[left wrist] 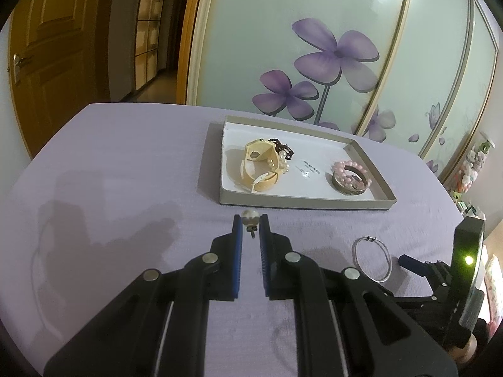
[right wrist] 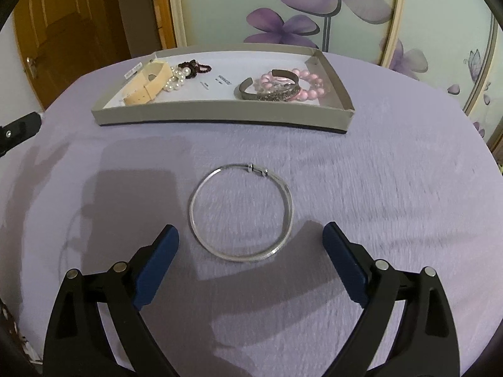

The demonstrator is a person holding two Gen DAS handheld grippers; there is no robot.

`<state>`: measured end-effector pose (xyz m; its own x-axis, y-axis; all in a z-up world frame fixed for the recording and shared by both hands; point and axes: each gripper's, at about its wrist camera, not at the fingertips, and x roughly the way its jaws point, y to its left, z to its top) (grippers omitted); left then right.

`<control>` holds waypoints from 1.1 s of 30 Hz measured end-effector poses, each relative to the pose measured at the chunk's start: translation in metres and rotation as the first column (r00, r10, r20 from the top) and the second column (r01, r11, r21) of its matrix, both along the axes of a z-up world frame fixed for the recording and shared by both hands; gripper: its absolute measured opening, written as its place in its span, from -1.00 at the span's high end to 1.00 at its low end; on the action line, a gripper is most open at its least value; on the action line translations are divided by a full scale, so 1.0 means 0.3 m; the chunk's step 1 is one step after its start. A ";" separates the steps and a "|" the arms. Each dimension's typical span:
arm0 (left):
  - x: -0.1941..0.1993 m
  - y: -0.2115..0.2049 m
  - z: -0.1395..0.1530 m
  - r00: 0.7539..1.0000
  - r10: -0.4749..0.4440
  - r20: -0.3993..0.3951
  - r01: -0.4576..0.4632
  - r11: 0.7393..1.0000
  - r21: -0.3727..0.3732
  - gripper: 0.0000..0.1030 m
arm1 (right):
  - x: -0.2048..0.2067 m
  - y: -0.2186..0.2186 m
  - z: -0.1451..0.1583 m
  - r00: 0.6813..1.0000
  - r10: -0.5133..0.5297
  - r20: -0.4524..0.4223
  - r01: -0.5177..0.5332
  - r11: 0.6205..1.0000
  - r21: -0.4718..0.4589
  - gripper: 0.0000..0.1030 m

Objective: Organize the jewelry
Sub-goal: 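Grasp the thin silver bangle with the right tool while the left tool holds the earring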

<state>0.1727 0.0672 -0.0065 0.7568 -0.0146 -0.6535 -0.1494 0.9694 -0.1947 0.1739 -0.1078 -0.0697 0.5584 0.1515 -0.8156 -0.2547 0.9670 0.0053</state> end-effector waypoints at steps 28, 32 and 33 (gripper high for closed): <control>0.000 -0.015 -0.019 1.000 -0.022 -0.020 0.022 1.000 0.008 0.79 | 0.038 0.035 0.009 0.999 -0.047 0.020 0.047 0.999 0.006 -0.44; 0.001 -0.015 -0.019 1.000 -0.021 -0.020 0.022 1.000 0.008 0.79 | 0.037 0.032 0.009 0.999 -0.039 0.020 0.039 0.999 0.005 -0.44; 0.002 -0.016 -0.019 1.000 -0.022 -0.020 0.022 1.000 0.009 0.79 | 0.038 0.032 0.009 0.999 -0.038 0.020 0.038 0.999 0.005 -0.44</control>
